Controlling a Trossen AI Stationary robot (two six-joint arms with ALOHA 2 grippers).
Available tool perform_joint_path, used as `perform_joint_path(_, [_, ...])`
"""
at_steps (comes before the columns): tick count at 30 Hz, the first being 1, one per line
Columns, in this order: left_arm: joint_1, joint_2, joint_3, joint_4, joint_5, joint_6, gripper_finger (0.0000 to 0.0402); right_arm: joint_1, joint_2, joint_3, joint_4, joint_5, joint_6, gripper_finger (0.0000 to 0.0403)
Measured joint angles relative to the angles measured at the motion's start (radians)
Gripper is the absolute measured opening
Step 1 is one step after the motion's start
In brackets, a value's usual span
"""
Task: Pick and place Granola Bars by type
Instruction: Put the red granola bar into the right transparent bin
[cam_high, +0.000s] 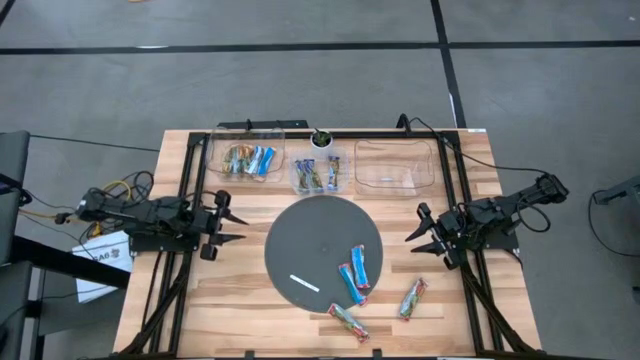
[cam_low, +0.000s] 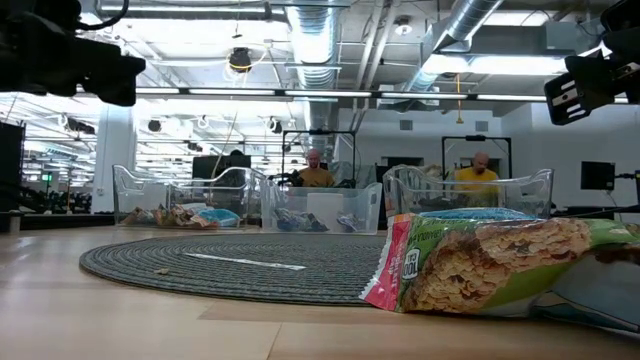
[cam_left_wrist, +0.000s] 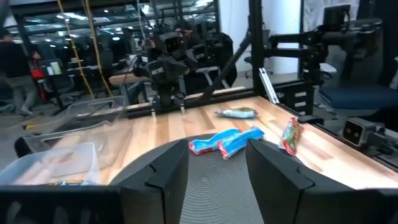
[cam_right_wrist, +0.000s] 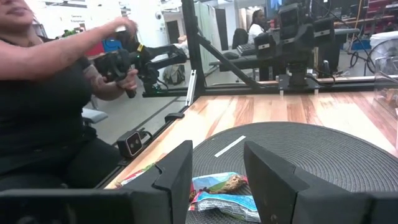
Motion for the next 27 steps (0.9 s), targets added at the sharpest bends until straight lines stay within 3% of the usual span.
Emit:
perform_joint_path(25, [0.015,0.003,0.013,-0.040,-0.006,-0.039,0.0154,0.000,0.000,0.000,0.000,0.000,0.001,0.0137])
perform_joint_path(27, [0.015,0.003,0.013,-0.040,-0.006,-0.039,0.0154,0.000,0.000,0.000,-0.003,-0.004,0.065,0.0138])
